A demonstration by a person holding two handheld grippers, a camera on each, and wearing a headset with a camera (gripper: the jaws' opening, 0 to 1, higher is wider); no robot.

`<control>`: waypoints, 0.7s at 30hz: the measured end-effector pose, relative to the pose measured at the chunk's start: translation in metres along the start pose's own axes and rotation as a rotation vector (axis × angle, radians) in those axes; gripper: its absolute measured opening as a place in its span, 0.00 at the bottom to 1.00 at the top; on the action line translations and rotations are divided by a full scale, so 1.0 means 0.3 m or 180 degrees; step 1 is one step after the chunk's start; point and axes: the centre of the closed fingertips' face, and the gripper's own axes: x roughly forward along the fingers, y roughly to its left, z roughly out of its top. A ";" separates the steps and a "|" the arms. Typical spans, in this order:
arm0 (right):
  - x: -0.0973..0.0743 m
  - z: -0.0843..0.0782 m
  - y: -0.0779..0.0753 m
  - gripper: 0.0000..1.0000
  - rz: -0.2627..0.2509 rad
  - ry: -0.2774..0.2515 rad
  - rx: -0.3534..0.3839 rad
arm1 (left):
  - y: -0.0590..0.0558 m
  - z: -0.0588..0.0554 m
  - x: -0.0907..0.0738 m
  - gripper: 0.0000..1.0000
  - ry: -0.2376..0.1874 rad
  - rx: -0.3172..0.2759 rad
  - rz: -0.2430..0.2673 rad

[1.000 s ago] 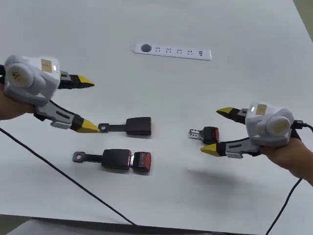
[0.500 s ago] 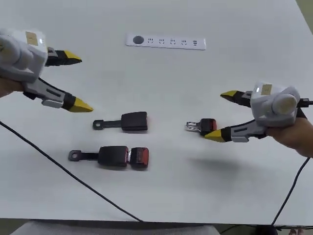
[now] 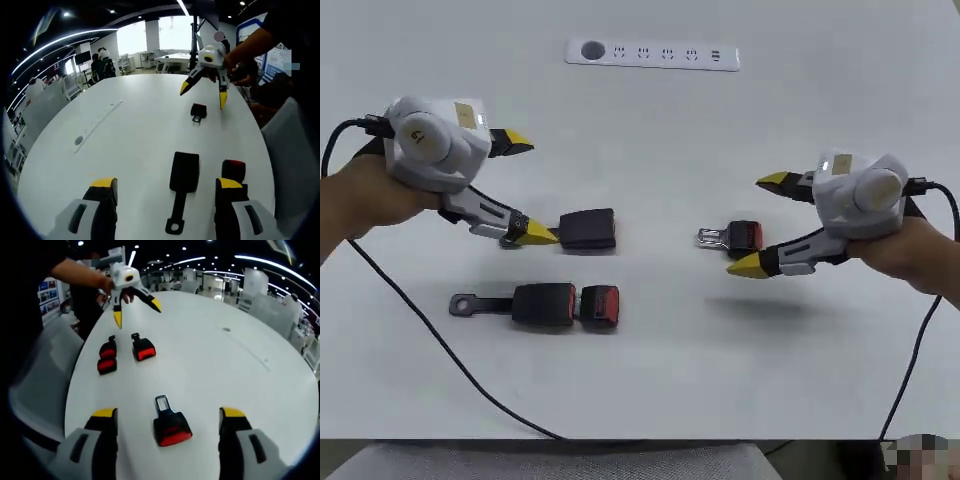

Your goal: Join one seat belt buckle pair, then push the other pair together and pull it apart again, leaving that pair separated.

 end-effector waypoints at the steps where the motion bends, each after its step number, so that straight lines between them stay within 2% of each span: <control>1: 0.006 -0.012 -0.004 0.85 0.0013 0.0030 -0.0005 | 0.011 -0.015 0.024 0.82 0.0000 -0.0030 -0.0024; 5: 0.021 -0.041 -0.015 0.83 0.0067 0.0097 0.0000 | -0.001 -0.023 0.075 0.81 0.0025 -0.0086 -0.0081; 7: 0.030 -0.062 -0.016 0.81 0.0112 0.0150 -0.0003 | -0.022 -0.030 0.104 0.80 0.0049 -0.0146 -0.0183; 10: 0.041 -0.089 -0.017 0.79 0.0162 0.0229 0.0002 | -0.050 -0.053 0.146 0.78 0.0169 -0.0091 -0.0295; 12: 0.043 -0.092 -0.024 0.77 0.0164 0.0224 -0.0009 | -0.054 -0.052 0.166 0.74 0.0178 -0.0100 -0.0314; 15: 0.047 -0.106 -0.034 0.76 0.0156 0.0255 -0.0005 | -0.064 -0.048 0.181 0.73 0.0182 -0.0096 -0.0353; 17: 0.049 -0.115 -0.031 0.74 0.0187 0.0284 -0.0018 | -0.077 -0.058 0.189 0.68 0.0256 -0.0059 -0.0419; 21: 0.050 -0.135 -0.021 0.62 0.0260 0.0352 -0.0119 | -0.084 -0.079 0.194 0.57 0.0356 0.0019 -0.0475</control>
